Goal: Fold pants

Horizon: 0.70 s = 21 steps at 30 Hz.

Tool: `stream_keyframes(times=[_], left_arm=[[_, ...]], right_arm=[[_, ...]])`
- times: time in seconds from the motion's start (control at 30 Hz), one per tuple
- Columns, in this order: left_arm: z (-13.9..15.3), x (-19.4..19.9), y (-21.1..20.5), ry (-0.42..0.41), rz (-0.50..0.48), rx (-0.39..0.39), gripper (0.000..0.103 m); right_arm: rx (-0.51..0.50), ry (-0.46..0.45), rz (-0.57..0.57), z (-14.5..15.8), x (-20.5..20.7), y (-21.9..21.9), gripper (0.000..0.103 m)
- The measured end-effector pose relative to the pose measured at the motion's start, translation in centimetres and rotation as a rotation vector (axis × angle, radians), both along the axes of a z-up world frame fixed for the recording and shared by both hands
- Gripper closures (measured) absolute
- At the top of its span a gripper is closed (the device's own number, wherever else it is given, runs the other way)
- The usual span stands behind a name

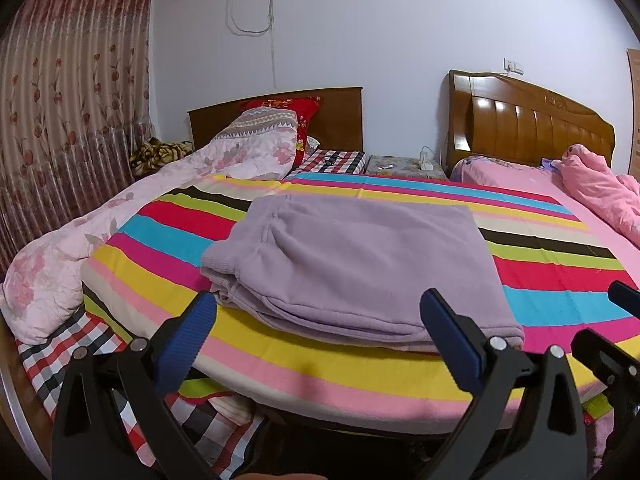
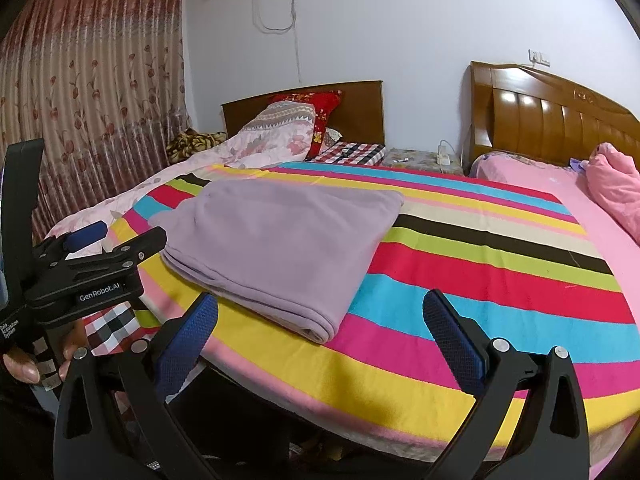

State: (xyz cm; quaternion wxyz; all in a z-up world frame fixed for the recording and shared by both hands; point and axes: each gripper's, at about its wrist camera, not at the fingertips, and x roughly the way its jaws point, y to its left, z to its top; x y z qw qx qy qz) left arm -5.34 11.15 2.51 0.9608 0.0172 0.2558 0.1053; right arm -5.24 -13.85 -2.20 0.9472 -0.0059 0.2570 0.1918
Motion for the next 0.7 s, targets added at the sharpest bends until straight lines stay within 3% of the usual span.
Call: stream_keyframes(times=[0.7], left_arm=[[-0.09, -0.18, -0.29, -0.002, -0.003, 0.02, 0.001]], right_arm=[[0.001, 0.008, 0.005, -0.43, -0.02, 0.06, 0.004]])
